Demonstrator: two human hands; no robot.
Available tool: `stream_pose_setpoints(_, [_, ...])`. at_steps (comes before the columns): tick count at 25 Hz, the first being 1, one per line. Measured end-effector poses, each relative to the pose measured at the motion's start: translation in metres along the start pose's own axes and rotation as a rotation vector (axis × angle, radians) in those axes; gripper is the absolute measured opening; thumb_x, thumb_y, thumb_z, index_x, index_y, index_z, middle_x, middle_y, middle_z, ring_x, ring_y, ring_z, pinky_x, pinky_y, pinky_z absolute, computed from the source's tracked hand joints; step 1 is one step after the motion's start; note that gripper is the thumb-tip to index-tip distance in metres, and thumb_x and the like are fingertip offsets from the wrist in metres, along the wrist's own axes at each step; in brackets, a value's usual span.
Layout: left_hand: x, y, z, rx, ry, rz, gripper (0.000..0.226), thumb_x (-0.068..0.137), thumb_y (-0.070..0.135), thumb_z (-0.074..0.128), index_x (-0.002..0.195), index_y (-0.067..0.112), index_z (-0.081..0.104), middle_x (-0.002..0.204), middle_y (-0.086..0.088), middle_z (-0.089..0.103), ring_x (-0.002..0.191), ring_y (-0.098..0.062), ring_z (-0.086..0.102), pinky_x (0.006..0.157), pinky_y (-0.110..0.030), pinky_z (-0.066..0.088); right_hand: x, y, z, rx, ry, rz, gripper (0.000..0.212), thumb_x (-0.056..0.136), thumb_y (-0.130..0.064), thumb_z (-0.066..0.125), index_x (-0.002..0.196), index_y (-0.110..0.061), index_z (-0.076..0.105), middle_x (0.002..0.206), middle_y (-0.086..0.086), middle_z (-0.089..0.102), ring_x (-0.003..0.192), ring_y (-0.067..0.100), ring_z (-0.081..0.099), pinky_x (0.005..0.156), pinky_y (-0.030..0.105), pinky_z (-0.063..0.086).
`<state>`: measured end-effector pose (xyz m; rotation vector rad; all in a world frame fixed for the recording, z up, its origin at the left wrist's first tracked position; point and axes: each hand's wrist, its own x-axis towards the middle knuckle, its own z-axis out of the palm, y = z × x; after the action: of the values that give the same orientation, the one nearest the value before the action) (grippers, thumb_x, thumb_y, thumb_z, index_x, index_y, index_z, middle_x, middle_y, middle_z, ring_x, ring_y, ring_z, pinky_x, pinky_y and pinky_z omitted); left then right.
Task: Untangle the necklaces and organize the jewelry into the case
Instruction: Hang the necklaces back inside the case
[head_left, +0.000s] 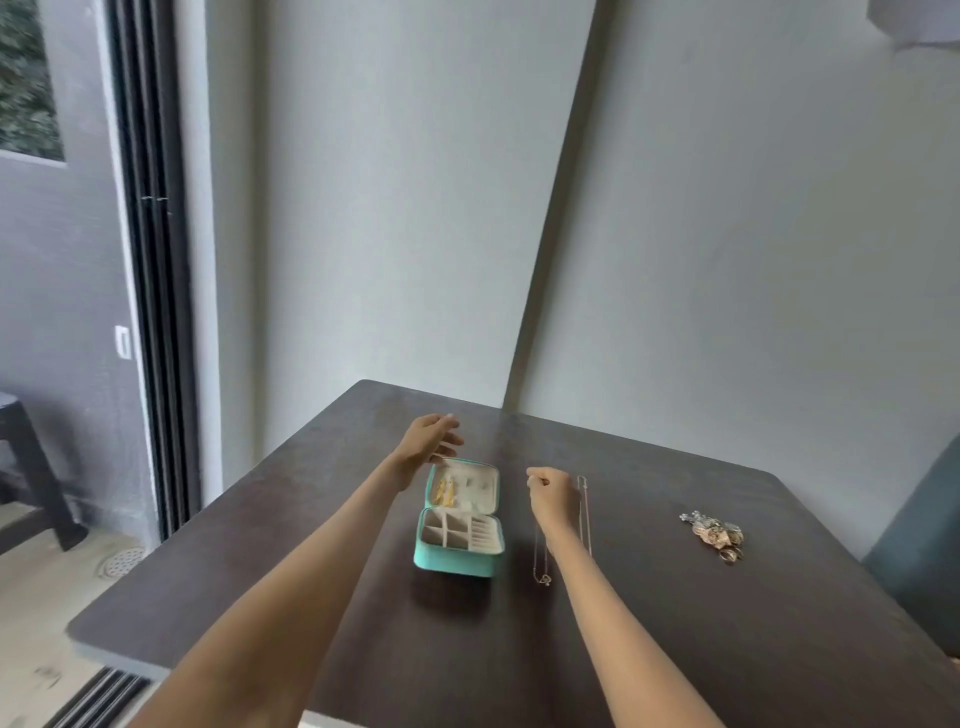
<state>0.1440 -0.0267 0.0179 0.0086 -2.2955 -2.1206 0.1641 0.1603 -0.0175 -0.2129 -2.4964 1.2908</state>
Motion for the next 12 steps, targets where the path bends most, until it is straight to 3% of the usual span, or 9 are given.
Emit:
stream_pose_setpoints(1, [0.005, 0.005, 0.012, 0.04, -0.046, 0.003, 0.02, 0.099, 0.022, 0.043, 0.103, 0.008, 0.057, 0.085, -0.007, 0.063, 0.066, -0.015, 0.055, 0.06, -0.023, 0.039, 0.004, 0.004, -0.009, -0.029, 0.04, 0.012, 0.027, 0.083, -0.003, 0.05, 0.064, -0.017, 0.064, 0.083, 0.026, 0.064, 0.081, 0.038, 0.06, 0.07, 0.036, 0.046])
stream_pose_setpoints(2, [0.01, 0.008, 0.026, 0.075, -0.087, 0.006, 0.018, 0.098, 0.019, 0.045, 0.102, 0.007, 0.059, 0.083, -0.006, 0.063, 0.065, -0.014, 0.056, 0.059, -0.021, 0.04, 0.01, 0.012, -0.02, -0.096, 0.061, 0.048, 0.021, 0.081, -0.004, 0.052, 0.077, -0.003, 0.073, 0.085, 0.026, 0.065, 0.08, 0.042, 0.059, 0.065, 0.037, 0.047])
stream_pose_setpoints(3, [0.016, 0.008, 0.041, 0.094, -0.113, 0.013, 0.018, 0.097, 0.015, 0.045, 0.103, 0.006, 0.06, 0.08, -0.004, 0.063, 0.064, -0.014, 0.056, 0.056, -0.019, 0.041, 0.015, 0.019, -0.031, -0.15, 0.085, 0.097, 0.017, 0.08, -0.005, 0.053, 0.077, 0.004, 0.067, 0.086, 0.026, 0.065, 0.081, 0.043, 0.059, 0.062, 0.038, 0.046])
stream_pose_setpoints(4, [0.021, 0.007, 0.055, 0.103, -0.119, 0.018, 0.02, 0.096, 0.011, 0.045, 0.104, 0.003, 0.062, 0.078, -0.003, 0.063, 0.063, -0.014, 0.055, 0.053, -0.016, 0.042, 0.019, 0.027, -0.041, -0.211, 0.091, 0.141, 0.021, 0.079, -0.004, 0.052, 0.064, 0.0, 0.066, 0.079, 0.025, 0.061, 0.077, 0.042, 0.057, 0.059, 0.037, 0.044])
stream_pose_setpoints(5, [0.026, 0.006, 0.069, 0.106, -0.118, 0.019, 0.023, 0.096, 0.007, 0.045, 0.107, 0.0, 0.063, 0.076, -0.003, 0.062, 0.062, -0.014, 0.055, 0.051, -0.014, 0.042, 0.024, 0.036, -0.049, -0.253, 0.093, 0.174, 0.029, 0.078, -0.002, 0.051, 0.049, -0.005, 0.047, 0.072, 0.023, 0.051, 0.07, 0.039, 0.051, 0.058, 0.035, 0.041])
stream_pose_setpoints(6, [0.032, 0.005, 0.084, 0.113, -0.126, 0.015, 0.025, 0.095, 0.005, 0.044, 0.109, -0.003, 0.062, 0.075, -0.003, 0.062, 0.06, -0.014, 0.054, 0.049, -0.013, 0.042, 0.031, 0.044, -0.056, -0.286, 0.094, 0.192, 0.034, 0.078, -0.001, 0.05, 0.045, -0.009, 0.044, 0.07, 0.018, 0.045, 0.067, 0.034, 0.046, 0.058, 0.034, 0.039])
stream_pose_setpoints(7, [0.038, 0.005, 0.097, 0.128, -0.149, 0.009, 0.027, 0.094, 0.003, 0.042, 0.111, -0.004, 0.062, 0.075, -0.003, 0.062, 0.058, -0.013, 0.055, 0.048, -0.013, 0.042, 0.039, 0.05, -0.06, -0.312, 0.098, 0.211, 0.038, 0.079, 0.0, 0.05, 0.045, -0.012, 0.038, 0.07, 0.016, 0.043, 0.066, 0.032, 0.044, 0.058, 0.032, 0.037])
stream_pose_setpoints(10, [0.059, 0.005, 0.128, 0.177, -0.228, -0.023, 0.029, 0.094, 0.001, 0.04, 0.113, -0.005, 0.06, 0.075, 0.0, 0.061, 0.046, -0.004, 0.057, 0.048, -0.015, 0.04, 0.069, 0.059, -0.058, -0.37, 0.048, 0.226, 0.034, 0.085, -0.012, 0.061, 0.055, -0.014, 0.046, 0.082, 0.021, 0.056, 0.075, 0.036, 0.056, 0.063, 0.031, 0.042])
stream_pose_setpoints(12, [0.07, 0.004, 0.14, 0.179, -0.234, -0.033, 0.03, 0.092, 0.001, 0.039, 0.112, -0.005, 0.06, 0.075, 0.0, 0.062, 0.046, -0.004, 0.056, 0.05, -0.018, 0.04, 0.081, 0.056, -0.052, -0.453, -0.035, 0.212, 0.016, 0.086, -0.021, 0.065, 0.077, -0.008, 0.065, 0.096, 0.016, 0.065, 0.09, 0.037, 0.062, 0.07, 0.032, 0.047])
